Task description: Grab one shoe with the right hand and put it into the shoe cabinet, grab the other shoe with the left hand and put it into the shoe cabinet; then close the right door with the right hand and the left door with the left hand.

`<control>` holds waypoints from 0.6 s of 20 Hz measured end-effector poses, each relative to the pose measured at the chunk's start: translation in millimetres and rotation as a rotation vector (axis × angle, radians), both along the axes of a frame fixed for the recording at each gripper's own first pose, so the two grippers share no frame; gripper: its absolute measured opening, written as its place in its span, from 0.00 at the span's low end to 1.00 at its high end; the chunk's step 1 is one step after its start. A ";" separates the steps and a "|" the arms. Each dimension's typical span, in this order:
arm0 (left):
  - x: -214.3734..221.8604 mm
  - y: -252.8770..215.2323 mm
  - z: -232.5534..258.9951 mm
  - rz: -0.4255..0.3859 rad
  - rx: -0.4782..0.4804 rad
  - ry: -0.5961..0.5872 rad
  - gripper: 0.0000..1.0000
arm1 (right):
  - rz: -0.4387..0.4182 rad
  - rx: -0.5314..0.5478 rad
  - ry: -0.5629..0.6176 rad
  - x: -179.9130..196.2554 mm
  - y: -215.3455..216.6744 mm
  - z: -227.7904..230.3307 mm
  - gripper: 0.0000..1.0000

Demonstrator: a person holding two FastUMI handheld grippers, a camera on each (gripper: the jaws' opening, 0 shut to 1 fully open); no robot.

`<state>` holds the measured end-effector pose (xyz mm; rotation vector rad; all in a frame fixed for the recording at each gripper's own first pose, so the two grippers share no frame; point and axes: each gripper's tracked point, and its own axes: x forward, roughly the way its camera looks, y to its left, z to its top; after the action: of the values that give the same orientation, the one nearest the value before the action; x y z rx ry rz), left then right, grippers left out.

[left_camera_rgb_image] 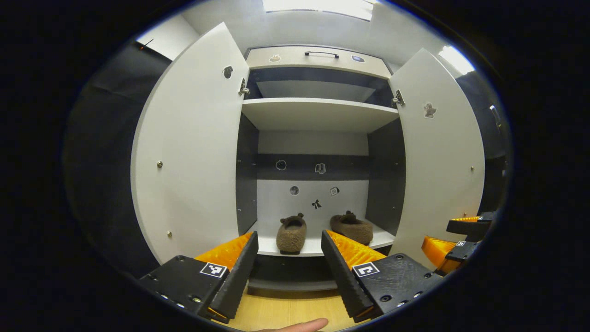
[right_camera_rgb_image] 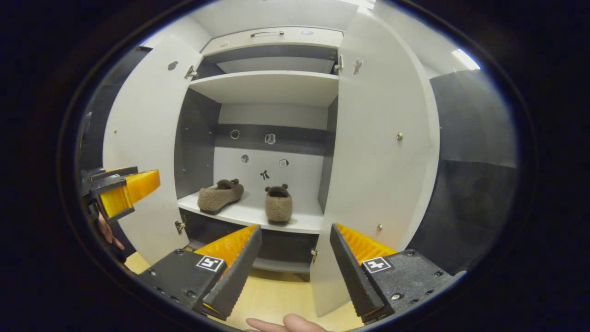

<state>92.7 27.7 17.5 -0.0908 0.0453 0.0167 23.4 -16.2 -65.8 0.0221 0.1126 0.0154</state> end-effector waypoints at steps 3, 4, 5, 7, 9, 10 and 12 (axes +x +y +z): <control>7.7 1.4 3.8 0.005 -0.020 -0.008 0.93 | -0.005 0.017 -0.004 -16.1 -6.9 -0.2 0.95; 11.8 0.2 2.6 0.006 -0.024 -0.006 0.84 | -0.015 0.023 -0.011 -22.1 -13.0 1.4 0.95; 16.8 -1.3 0.0 0.006 -0.025 0.002 0.85 | -0.030 0.021 -0.018 -28.7 -21.4 2.5 0.95; 26.7 -6.7 -4.0 0.003 -0.038 0.012 0.86 | -0.057 0.004 -0.051 -45.4 -39.4 12.0 0.95; 36.8 -20.1 -4.8 -0.027 -0.054 0.012 0.88 | -0.109 -0.012 -0.079 -62.2 -62.3 18.7 0.94; 41.4 -25.6 -3.6 -0.034 -0.062 0.005 0.88 | -0.146 -0.010 -0.081 -69.5 -78.3 20.9 0.94; 49.9 -37.1 -2.7 -0.046 -0.076 0.003 0.87 | -0.212 0.007 -0.043 -78.8 -109.0 12.3 0.94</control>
<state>142.6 -9.4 14.7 -0.1654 0.0511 -0.0307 -55.3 -125.2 -53.5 0.0410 0.0664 -0.1950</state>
